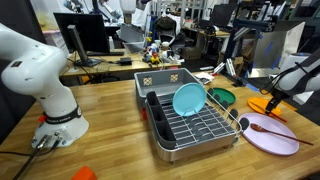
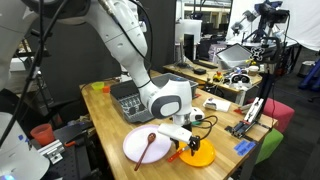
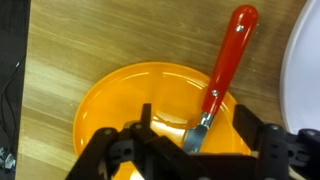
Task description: Remove the butter knife from the yellow plate and put it on the white plate
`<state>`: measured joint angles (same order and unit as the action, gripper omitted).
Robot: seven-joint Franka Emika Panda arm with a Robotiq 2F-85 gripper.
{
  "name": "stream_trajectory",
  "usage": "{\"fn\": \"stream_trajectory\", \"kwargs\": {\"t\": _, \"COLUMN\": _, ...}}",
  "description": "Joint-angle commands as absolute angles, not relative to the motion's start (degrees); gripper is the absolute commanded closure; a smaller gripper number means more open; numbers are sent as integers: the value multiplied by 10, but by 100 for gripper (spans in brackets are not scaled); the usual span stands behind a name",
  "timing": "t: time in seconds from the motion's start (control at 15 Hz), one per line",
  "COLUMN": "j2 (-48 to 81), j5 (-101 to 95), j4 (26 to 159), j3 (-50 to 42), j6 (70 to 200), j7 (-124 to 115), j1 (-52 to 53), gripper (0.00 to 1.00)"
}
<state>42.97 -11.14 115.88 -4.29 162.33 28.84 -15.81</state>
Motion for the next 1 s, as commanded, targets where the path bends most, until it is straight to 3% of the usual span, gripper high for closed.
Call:
{"fn": "stream_trajectory", "kwargs": {"t": 0.0, "j2": 440, "j5": -120, "j4": 1147, "j3": -35, "j6": 1623, "j7": 282, "j1": -170, "gripper": 23}}
{"fn": "stream_trajectory", "kwargs": {"t": 0.07, "j2": 440, "j5": -119, "j4": 1147, "j3": -34, "j6": 1624, "j7": 283, "j1": -170, "gripper": 42}}
{"fn": "stream_trajectory", "kwargs": {"t": 0.27, "j2": 441, "j5": -119, "j4": 1147, "j3": -35, "j6": 1620, "j7": 281, "j1": -169, "gripper": 63}}
{"fn": "stream_trajectory", "kwargs": {"t": 0.4, "j2": 440, "j5": -119, "j4": 1148, "j3": -34, "j6": 1619, "j7": 281, "j1": -170, "gripper": 67}}
{"fn": "stream_trajectory", "kwargs": {"t": 0.73, "j2": 438, "j5": -117, "j4": 1147, "j3": -36, "j6": 1606, "j7": 275, "j1": -168, "gripper": 51}}
{"fn": "stream_trajectory", "kwargs": {"t": 0.93, "j2": 436, "j5": -118, "j4": 1146, "j3": -44, "j6": 1590, "j7": 263, "j1": -161, "gripper": 52}}
